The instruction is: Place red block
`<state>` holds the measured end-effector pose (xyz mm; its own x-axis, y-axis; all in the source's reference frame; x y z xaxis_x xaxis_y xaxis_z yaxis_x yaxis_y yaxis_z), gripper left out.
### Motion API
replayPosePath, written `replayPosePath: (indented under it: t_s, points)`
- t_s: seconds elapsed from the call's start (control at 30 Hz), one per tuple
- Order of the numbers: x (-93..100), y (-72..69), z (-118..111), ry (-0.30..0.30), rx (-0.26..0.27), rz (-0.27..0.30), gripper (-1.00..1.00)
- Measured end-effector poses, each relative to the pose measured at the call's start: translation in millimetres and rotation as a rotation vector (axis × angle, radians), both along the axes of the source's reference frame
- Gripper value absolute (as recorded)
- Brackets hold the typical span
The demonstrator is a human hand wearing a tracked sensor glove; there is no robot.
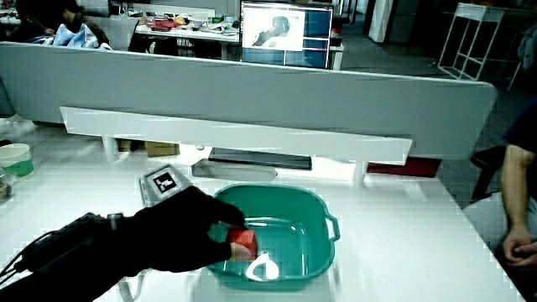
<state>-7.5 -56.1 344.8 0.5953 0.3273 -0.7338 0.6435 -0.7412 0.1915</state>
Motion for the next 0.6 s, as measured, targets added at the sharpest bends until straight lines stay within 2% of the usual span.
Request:
replayPosePath:
  t_s: [0.03, 0.07, 0.1, 0.13, 0.2, 0.27, 0.33, 0.43, 0.6]
  points:
    - [0.1, -3.6, 1.8, 0.006, 0.014, -0.012, 0.0]
    - [0.7, -6.8, 3.0, -0.006, 0.0, -0.018, 0.0]
    - [1.7, -10.2, 6.3, 0.0, 0.011, -0.025, 0.0]
    - [2.2, -13.3, 8.1, -0.017, 0.014, -0.035, 0.0]
    - [2.7, -20.0, 12.6, -0.033, 0.009, -0.052, 0.0]
    - [4.2, -26.0, 20.1, -0.031, -0.02, -0.068, 0.0]
    - [6.3, -30.1, 24.5, -0.049, -0.001, -0.076, 0.0]
    - [9.4, -36.0, 37.5, -0.066, -0.017, -0.089, 0.0]
    - [16.5, -46.9, 57.4, -0.159, -0.043, -0.094, 0.0]
